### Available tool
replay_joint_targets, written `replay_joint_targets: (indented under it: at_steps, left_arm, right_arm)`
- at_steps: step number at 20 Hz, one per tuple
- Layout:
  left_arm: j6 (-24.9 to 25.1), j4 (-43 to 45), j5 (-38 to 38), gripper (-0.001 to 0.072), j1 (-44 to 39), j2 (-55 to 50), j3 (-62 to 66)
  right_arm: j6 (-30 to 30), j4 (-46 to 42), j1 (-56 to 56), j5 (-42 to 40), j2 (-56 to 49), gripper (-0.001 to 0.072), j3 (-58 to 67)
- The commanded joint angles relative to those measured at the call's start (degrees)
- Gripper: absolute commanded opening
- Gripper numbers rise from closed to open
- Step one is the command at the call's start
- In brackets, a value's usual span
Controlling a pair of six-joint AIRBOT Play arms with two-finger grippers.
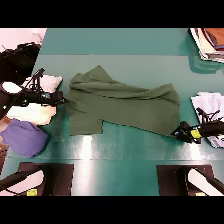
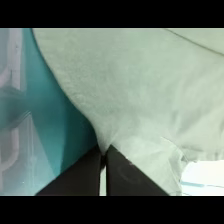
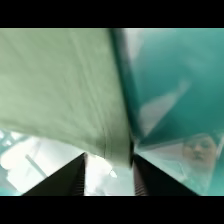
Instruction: Fold the shirts.
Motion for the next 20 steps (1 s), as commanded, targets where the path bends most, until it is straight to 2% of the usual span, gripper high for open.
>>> replay_joint_targets:
  at_steps: [1,2,3,4,5,8,11,16,20]
  left_arm:
    - [0.17,-0.04,-0.17,0.0026,0.04,0.13,0.17]
    - [0.17,-0.04,-0.2,0.0026,0.04,0.13,0.17]
    - [0.17,-0.04,-0.26,0.0026,0.04,0.13,0.17]
    - [0.2,-0.04,-0.28,0.0026,0.04,0.15,0.17]
    - [0.22,-0.04,-0.15,0.0026,0.04,0.2,0.22]
    - [0.09,0.9,0.04,0.0026,0.04,2.84,2.38]
    - [-1.64,5.31,-2.62,0.0026,0.11,9.64,10.43]
    - [-2.36,7.39,-8.96,0.0026,0.11,18.91,34.56]
    - [-7.5,7.04,-12.7,0.0026,0.11,20.39,56.54]
  right_arm:
    - [-0.07,2.23,-0.09,-5.2,-0.07,0.0304,-0.24]
    - [-0.07,2.29,-0.04,-5.35,-0.09,0.0303,0.0]
    - [-0.17,2.23,-0.04,-5.29,-0.09,0.0193,-0.07]
    - [-1.36,2.25,-0.04,-5.14,-0.09,0.0051,-0.09]
    - [-2.6,2.25,-0.04,-4.59,-0.07,0.0019,-0.07]
    - [-3.82,2.14,-0.04,-1.42,-0.02,0.0018,1.29]
    - [-4.13,2.21,-0.04,2.45,3.91,0.0018,9.88]
    - [-4.07,2.16,-0.07,2.71,14.43,0.0018,37.53]
    - [-4.04,1.55,-0.09,2.71,17.49,0.0018,62.12]
